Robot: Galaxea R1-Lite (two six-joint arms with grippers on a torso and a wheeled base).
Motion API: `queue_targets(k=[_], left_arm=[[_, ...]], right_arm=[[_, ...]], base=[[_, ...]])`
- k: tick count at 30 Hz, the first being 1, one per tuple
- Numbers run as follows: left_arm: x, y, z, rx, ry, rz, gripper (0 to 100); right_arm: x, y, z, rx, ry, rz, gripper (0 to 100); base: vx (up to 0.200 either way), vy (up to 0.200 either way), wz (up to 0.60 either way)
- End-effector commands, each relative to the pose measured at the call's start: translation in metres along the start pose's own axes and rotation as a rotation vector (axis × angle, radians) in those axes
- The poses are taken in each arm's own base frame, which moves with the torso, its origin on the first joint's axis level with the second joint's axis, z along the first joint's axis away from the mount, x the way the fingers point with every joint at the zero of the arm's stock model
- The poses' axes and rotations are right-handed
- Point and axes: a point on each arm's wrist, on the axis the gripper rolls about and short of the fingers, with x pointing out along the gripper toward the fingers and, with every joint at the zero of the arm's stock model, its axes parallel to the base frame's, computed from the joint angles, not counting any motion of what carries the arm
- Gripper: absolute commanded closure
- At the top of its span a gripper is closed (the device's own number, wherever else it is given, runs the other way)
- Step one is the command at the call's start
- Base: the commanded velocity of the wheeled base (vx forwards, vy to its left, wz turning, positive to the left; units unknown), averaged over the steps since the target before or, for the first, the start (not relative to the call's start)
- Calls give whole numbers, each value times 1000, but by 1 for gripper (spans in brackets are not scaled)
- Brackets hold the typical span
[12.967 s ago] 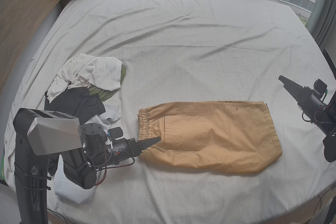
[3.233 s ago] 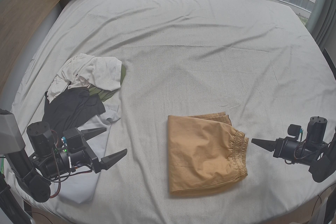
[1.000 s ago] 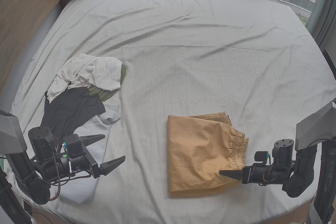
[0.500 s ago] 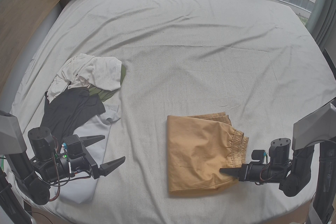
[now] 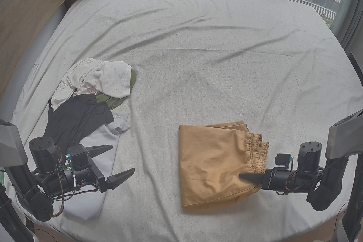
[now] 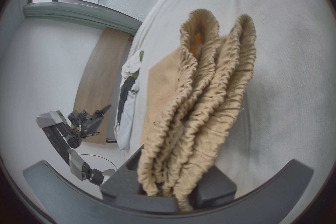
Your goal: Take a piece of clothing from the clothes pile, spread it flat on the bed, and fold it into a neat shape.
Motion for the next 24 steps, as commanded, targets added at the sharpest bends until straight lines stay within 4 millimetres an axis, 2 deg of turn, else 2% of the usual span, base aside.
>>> queue_targets(k=[1, 15, 24], left_arm=[[-1, -1, 4, 10, -15, -2, 0], [0, -3, 3, 8, -12, -9, 0], [0, -3, 3, 6, -10, -9, 0]], right_arm=[[-13, 30, 16, -50, -74, 88, 100], [-24, 55, 39, -90, -175, 175, 100], [-17, 63, 57, -129, -234, 218, 100]], base=[[0, 0, 0], [0, 0, 0], [0, 0, 0]])
